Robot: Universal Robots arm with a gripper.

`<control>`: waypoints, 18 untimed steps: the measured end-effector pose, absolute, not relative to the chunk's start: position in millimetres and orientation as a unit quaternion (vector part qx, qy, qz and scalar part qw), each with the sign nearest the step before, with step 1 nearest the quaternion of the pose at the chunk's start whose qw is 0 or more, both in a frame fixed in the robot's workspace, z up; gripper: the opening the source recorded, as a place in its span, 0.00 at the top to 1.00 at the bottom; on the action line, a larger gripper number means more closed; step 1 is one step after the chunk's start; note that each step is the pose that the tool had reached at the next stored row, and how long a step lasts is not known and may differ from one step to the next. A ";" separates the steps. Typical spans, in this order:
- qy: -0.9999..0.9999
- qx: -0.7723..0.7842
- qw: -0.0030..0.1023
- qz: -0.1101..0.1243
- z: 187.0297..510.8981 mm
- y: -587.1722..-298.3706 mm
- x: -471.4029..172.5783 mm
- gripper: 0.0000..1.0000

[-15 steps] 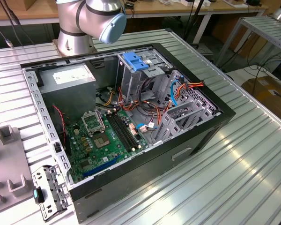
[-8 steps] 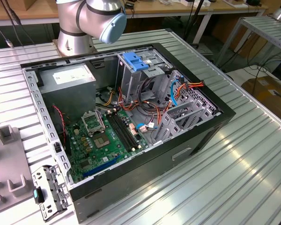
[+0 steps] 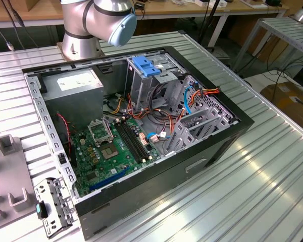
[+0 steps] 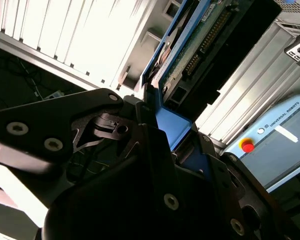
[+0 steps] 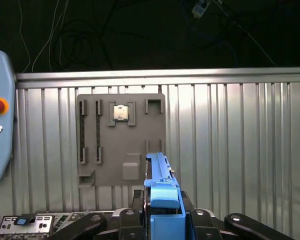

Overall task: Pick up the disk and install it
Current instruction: 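Pick up the disk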

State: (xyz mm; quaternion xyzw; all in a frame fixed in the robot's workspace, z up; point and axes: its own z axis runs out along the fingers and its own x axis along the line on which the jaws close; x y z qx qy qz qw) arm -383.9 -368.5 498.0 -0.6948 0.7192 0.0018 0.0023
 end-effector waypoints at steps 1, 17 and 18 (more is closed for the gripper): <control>0.719 -0.695 0.002 0.002 498.0 -368.8 -383.0 0.63; 0.719 -0.695 0.002 0.002 498.0 -369.4 -361.3 0.63; 0.719 -0.695 0.002 0.002 498.0 -369.4 -359.7 0.63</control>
